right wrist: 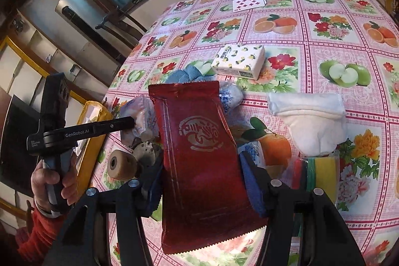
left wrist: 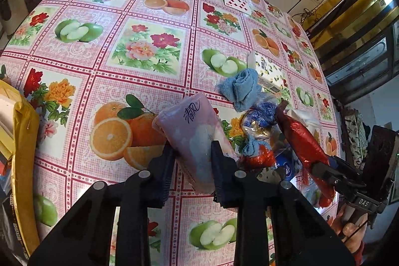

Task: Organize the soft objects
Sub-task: 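Grasp the pink tissue pack with the left tool while the right tool grasps the red foil bag, then carry the pink pack and red foil bag into the cardboard box and release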

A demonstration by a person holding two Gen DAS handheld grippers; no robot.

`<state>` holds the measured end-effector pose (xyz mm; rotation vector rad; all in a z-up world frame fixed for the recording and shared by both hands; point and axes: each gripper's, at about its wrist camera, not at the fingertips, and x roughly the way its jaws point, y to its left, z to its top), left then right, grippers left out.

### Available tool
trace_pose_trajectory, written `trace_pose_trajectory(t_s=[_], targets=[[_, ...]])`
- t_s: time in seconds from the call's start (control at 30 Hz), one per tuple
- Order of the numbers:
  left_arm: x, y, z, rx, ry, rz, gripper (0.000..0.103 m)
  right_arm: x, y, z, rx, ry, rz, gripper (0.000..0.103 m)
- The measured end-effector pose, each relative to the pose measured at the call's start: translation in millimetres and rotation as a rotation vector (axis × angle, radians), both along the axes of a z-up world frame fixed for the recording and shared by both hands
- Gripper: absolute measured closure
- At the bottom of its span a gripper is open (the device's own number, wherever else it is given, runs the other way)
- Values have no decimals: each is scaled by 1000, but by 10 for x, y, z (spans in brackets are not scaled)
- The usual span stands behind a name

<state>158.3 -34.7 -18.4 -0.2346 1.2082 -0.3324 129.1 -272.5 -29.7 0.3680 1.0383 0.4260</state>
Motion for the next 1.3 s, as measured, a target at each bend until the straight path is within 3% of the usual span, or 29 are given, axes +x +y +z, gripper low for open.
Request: trace_pose_trajectory(t_s=[0.27,0.7,0.83,1.13,1.3], targets=[[-26,203,66,-14,-9,30,78,12,135,172,-20,-12,-10,49],[-27,166,-100,-3,30,16,78,225,442,-155,-297,85,33,44],[-22,221,-110,-4,38,30,78,197,481,-192,-343,72,34,55],[-152,538,177,-44,-6,48,77,13,243,155,-107,3,-32,59],[-304,947,461,-32,-66,70,77,-62,589,611,5,-61,45,59]])
